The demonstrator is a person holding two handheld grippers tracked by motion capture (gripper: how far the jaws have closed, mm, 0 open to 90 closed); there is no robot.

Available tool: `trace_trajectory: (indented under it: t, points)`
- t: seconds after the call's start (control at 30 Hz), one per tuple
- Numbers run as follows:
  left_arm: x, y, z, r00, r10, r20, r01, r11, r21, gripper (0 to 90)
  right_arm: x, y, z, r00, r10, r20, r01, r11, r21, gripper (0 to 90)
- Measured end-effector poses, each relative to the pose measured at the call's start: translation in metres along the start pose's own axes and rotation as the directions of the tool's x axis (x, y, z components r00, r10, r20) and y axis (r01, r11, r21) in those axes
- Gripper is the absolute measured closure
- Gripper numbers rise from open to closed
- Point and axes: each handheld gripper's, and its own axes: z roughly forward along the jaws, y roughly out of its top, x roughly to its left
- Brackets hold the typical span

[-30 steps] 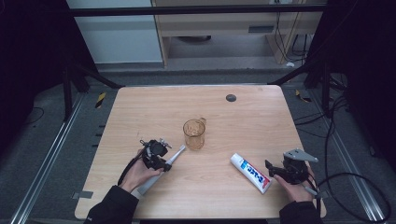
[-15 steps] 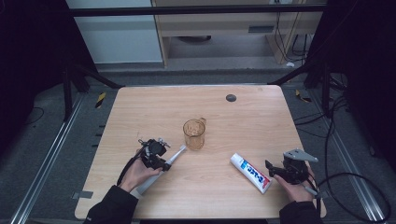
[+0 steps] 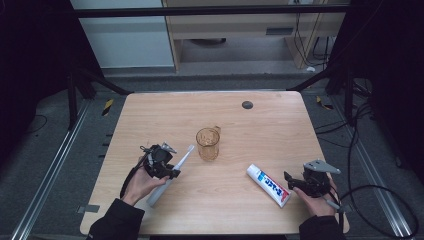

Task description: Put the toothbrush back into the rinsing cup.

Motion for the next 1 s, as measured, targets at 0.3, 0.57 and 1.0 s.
trace_trajectory:
  t: [0.3, 0.57, 1.0]
  points:
    - [0.000, 0.001, -0.020, 0.9998, -0.005, -0.020, 0.003, 0.9962, -0.087, 67.6, 0.000, 0.000, 0.000, 1.0000, 0.001, -0.001, -0.001, 1.000, -0.001, 21.7]
    - [0.002, 0.001, -0.040, 0.9980, -0.038, -0.051, 0.026, 0.9765, -0.214, 67.6, 0.000, 0.000, 0.000, 1.0000, 0.003, 0.000, -0.003, 1.000, -0.001, 21.8]
    - [0.007, 0.007, -0.060, 0.9888, -0.095, -0.115, 0.044, 0.9242, -0.379, 67.6, 0.000, 0.000, 0.000, 0.9999, -0.001, 0.015, 0.001, 1.000, -0.018, 21.8]
